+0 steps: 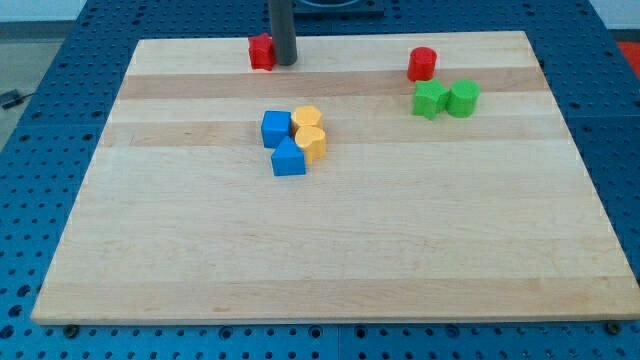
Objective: Move the red star towards top left side
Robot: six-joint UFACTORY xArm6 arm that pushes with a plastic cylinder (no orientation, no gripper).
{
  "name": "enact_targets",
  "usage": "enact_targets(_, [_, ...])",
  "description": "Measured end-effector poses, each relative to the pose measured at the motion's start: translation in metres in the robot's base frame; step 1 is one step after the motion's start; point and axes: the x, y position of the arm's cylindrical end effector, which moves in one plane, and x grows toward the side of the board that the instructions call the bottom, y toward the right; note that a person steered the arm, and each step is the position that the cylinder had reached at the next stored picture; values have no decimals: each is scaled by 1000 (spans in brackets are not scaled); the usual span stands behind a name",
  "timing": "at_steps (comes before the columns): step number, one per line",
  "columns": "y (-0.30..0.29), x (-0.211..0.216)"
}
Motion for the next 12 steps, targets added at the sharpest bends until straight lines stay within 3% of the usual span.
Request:
enact_targets(2, [-55, -11])
enact_targets(4, [-19, -31])
enact_targets(5, [-34, -43])
enact_targets(7, [-84, -39])
enact_targets(9, [-64, -25])
enact_targets(11, [-108, -19])
enact_targets(12, [-88, -5])
